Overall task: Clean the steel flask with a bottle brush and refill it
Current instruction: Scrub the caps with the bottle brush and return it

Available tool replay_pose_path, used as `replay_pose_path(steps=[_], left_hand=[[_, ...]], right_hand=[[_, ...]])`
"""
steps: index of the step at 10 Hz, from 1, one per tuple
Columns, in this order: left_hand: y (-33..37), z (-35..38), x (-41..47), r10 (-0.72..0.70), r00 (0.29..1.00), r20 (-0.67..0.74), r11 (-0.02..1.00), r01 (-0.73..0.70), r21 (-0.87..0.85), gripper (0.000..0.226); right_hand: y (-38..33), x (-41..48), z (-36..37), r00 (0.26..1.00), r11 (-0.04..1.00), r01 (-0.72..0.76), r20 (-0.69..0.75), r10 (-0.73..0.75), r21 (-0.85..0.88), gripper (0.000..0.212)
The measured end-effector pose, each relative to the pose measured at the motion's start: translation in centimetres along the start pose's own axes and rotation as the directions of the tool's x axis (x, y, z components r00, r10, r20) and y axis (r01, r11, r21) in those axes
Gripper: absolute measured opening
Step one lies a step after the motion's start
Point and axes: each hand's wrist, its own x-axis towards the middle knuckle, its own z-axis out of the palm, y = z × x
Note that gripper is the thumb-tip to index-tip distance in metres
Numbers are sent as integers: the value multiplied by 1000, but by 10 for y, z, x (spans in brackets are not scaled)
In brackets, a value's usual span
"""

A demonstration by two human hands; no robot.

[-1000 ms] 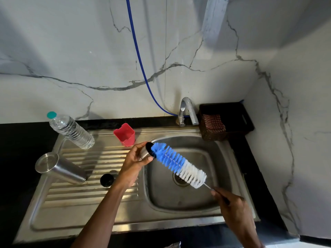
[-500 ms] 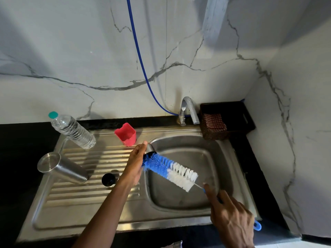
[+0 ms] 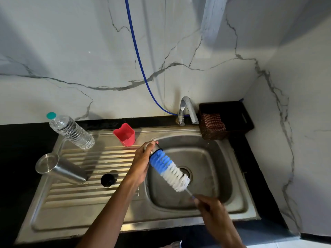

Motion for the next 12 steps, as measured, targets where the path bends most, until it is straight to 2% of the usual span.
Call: replay_pose_path(steps=[1,2,3,4,5,6,7,8,9,10,11,12], left_hand=[[6,0,2,-1,996,88,999,5,-44,22],[10,0,5,-3,998,62,999,5,-41,22],[8,1,8,7,1000,3,1000,-7,8,17],[1,7,8,-20,999,-36,1000,20,-3,15],[0,5,11,4,999,-41,999,-6,-33,13],[6,1,17,23,999,-38,1000,-24,-14,13],[12,2,19,31,998,-60,1000,-31,1,13],[8,3,18,12,998,-64,999,-10,32,22],[0,2,18,1,997,-82,999,2,35,15],[3,-3,19,-9,998,-67,999,12,39,11],[7,-5,22,-26,998,-59,1000,25,-19,14],[3,-1,26,-43,986,-162,997,33,-67,8]], right_hand=[[3,5,6,988,858,-138,131,83,494,34],[-1,9,10,993,889,-89,114,42,450,20],[21,13,9,955,888,189,-132,-265,-419,10],[14,15,2,954,804,94,-178,-241,-587,20],[0,26,3,999,954,49,-24,-43,295,15],[-6,31,-1,977,719,-212,162,140,661,24],[-2,34,-6,998,944,61,-54,-45,324,8],[20,35,-5,886,695,78,-270,-378,-715,20],[18,35,4,871,732,210,-217,-441,-648,24],[7,42,-4,999,907,48,-24,-42,419,15],[-1,45,-10,977,718,-198,192,91,668,29],[0,45,1,998,880,-70,28,65,470,20]])
